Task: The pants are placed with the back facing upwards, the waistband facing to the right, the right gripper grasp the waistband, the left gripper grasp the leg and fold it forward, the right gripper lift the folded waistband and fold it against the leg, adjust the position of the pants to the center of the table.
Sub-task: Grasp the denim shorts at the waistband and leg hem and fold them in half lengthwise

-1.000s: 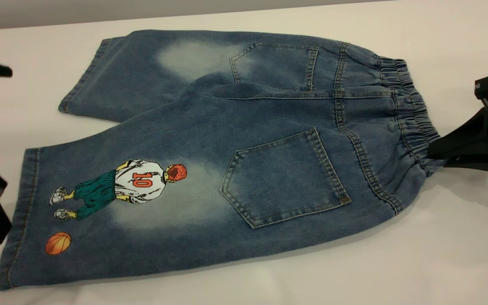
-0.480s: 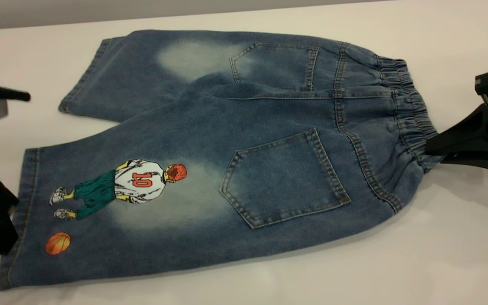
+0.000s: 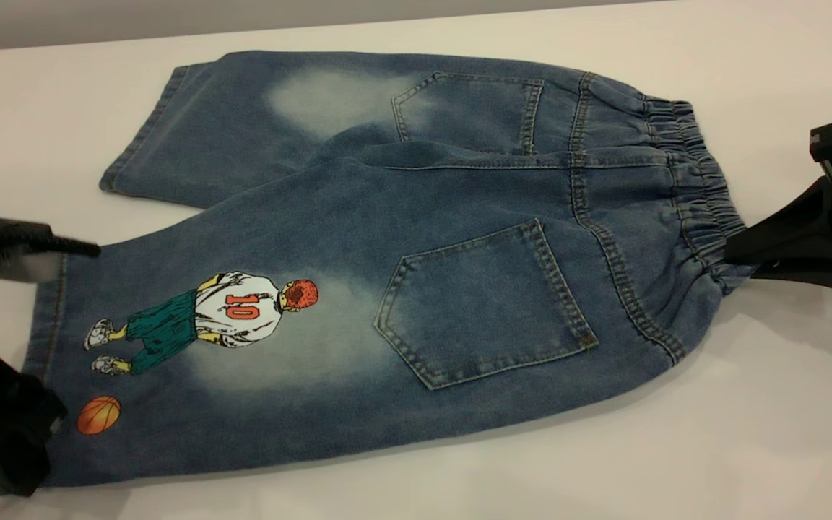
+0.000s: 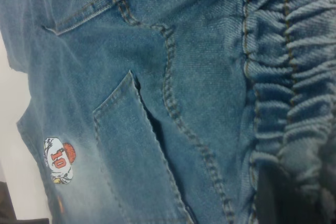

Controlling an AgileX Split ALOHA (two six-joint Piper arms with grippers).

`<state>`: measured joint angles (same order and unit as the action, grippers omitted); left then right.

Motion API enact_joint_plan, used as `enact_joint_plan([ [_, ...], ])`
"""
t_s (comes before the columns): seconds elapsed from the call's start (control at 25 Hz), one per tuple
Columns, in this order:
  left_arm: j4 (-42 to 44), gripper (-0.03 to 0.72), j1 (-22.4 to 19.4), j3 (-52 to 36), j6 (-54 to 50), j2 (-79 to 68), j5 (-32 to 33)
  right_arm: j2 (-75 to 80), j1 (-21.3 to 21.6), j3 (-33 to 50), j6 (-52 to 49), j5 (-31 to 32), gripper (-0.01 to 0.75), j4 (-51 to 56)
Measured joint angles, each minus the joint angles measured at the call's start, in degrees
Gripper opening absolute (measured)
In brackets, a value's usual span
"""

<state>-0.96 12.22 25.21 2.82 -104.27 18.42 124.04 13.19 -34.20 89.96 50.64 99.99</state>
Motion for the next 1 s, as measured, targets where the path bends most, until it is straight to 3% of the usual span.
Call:
enact_joint_plan([
  [1.0, 1.0, 0.36, 0.0, 0.0, -0.3, -2.4, -5.6, 0.0, 0.0, 0.0, 0.0, 0.6, 0.027, -0.1],
])
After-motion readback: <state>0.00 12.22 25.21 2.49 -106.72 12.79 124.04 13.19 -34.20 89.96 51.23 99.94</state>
